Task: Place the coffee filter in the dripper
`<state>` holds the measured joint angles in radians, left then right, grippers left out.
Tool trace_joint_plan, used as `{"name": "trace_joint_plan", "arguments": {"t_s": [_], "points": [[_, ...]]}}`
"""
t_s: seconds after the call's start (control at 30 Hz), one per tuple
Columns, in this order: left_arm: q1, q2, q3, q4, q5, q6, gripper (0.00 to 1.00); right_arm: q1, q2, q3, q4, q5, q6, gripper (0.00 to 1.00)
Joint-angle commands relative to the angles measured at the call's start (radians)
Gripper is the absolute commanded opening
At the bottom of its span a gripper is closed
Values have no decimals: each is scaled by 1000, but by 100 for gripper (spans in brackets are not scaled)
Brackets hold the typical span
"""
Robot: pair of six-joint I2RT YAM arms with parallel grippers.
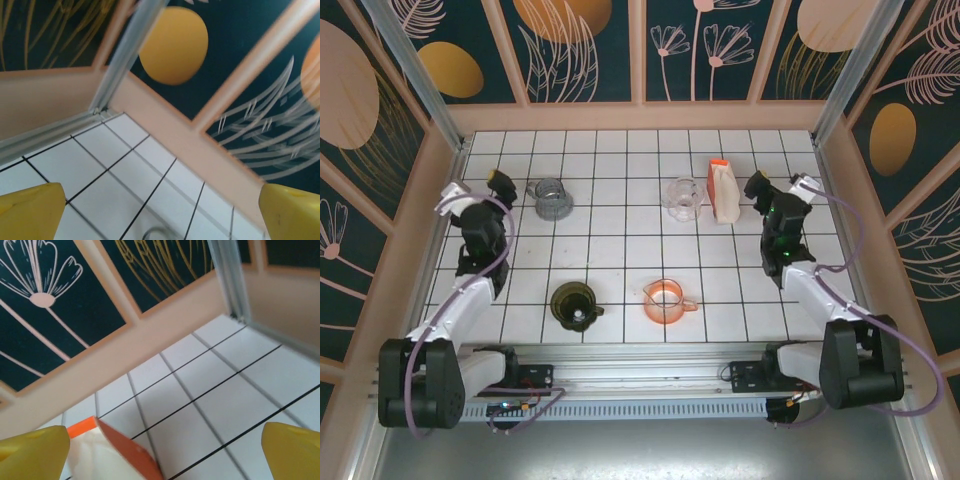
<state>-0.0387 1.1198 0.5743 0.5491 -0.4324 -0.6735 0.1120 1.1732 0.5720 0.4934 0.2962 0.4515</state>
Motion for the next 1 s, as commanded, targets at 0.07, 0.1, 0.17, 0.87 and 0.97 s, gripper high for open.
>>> {"name": "trace_joint_plan", "arguments": {"t_s": [0.07,0.1,0.17,0.87,0.97], "points": [[3,-88,-32,-67,-6,-217,99,-43,-76,-86,95,-276,219,99],[3,-106,-52,-29,14,-229,99,-44,-69,-61,47,-311,211,99],[3,-128,-65,5,66,-239,99,-43,-48,-12,-32,-390,170,99],[-12,-330,-134,-370,611,-230,97,557,-258,-24,-696,-322,89,68],[-12,-317,-142,-373,620,-239,96,614,-288,-12,-790,-288,123,63]]}}
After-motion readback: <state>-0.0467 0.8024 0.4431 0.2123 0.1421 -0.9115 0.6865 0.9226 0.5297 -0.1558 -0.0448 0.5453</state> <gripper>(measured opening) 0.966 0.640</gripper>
